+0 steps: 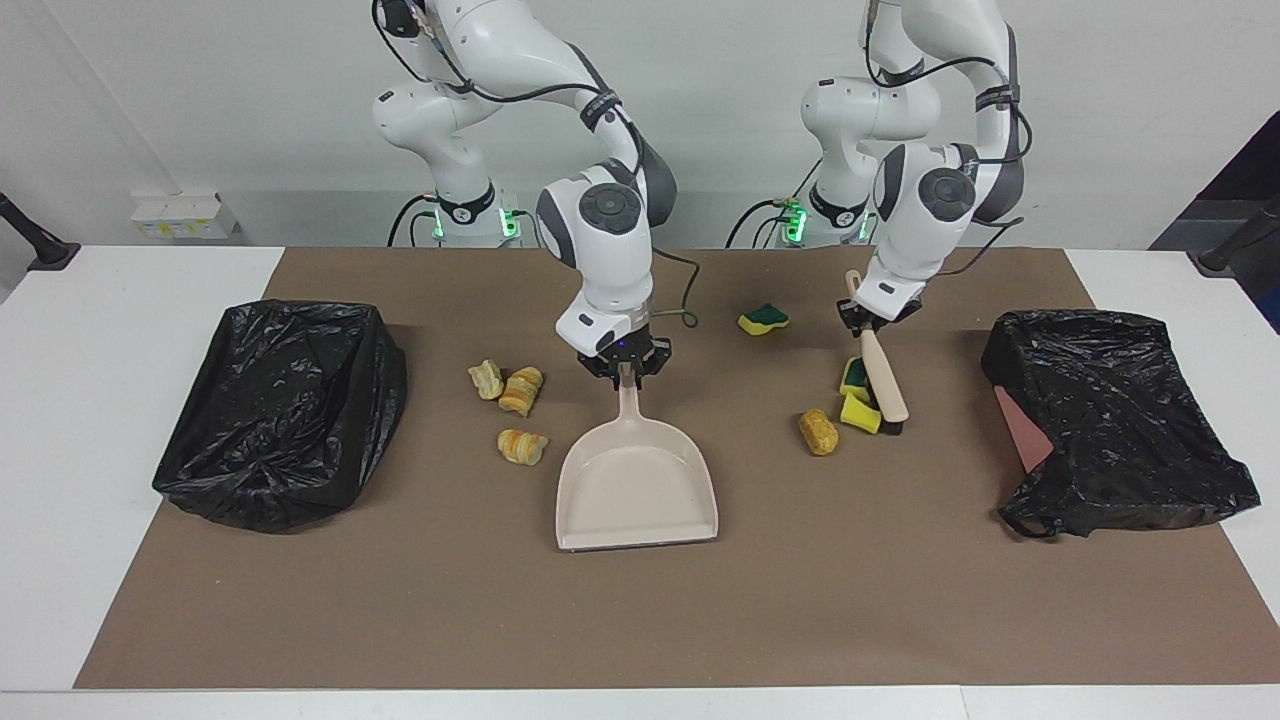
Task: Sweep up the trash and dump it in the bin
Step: 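Lower the dustpan beside the sponges while the left gripper positions the brush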
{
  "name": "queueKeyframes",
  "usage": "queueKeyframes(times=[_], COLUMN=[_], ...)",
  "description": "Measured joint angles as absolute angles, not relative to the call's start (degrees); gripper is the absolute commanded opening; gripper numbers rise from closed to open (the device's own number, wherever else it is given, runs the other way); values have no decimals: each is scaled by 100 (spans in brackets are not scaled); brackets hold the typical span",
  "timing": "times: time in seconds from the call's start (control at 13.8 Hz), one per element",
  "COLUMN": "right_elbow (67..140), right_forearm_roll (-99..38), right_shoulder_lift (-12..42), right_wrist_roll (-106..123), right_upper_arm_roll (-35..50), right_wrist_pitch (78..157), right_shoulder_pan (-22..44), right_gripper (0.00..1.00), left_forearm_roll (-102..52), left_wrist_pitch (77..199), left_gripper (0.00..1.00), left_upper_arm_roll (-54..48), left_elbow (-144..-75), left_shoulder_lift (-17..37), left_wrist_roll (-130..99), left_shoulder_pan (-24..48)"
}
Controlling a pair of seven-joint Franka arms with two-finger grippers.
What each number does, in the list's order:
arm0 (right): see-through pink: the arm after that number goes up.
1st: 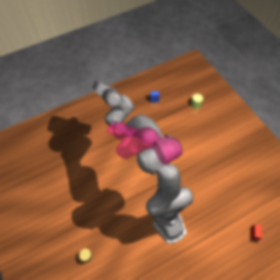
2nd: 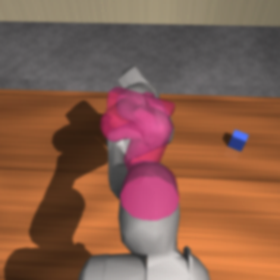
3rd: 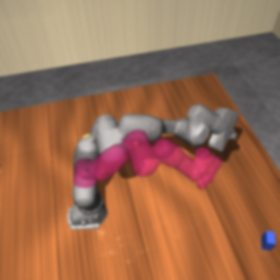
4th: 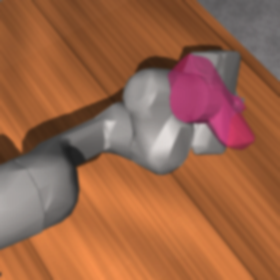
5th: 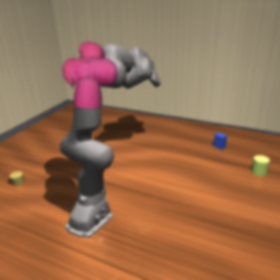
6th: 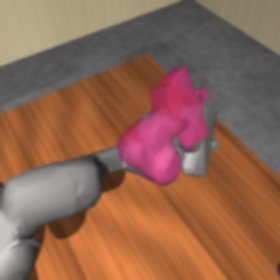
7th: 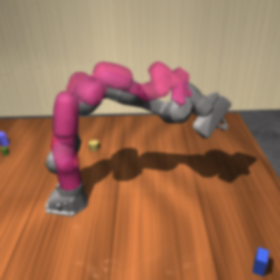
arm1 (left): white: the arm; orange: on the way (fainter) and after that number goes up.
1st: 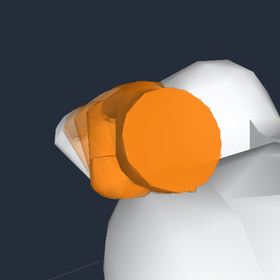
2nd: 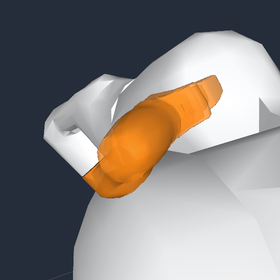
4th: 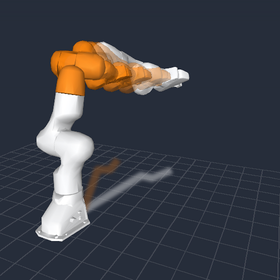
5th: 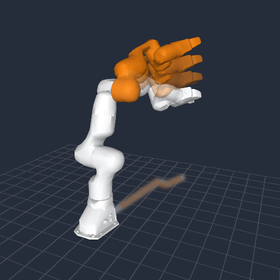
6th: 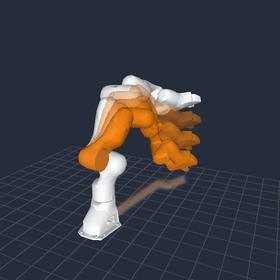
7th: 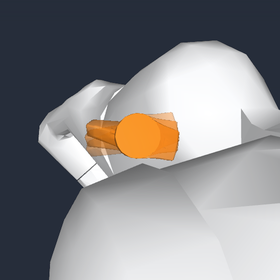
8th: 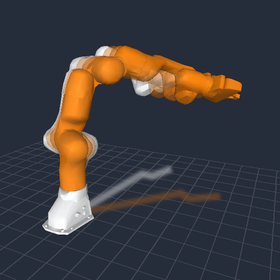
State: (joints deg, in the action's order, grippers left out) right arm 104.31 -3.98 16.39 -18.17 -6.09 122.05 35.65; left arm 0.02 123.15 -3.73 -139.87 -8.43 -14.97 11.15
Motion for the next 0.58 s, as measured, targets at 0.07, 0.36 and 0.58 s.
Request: queueKeyframes(times=[0.07,0.36,0.58], right_elbow=[10432,10778,11322], right_forearm_roll=[-396,-138,1], right_shoulder_lift=[1481,672,326], right_wrist_roll=[-1171,1139,2632], right_upper_arm_roll=[-612,-617,-591], right_wrist_pitch=[11929,11345,11379], right_shoulder_pan=[3465,3197,3202], right_gripper=[0,0,0], left_forearm_roll=[-109,-535,-783], left_wrist_pitch=[12335,12379,12381], left_gripper=[0,0,0], left_upper_arm_roll=[-379,-403,-415], left_elbow=[-13941,-13875,-13825], left_shoulder_lift=[-771,-660,-658], left_wrist_roll=[-1497,-1498,-1499], left_shoulder_pan=[1325,2075,2585])
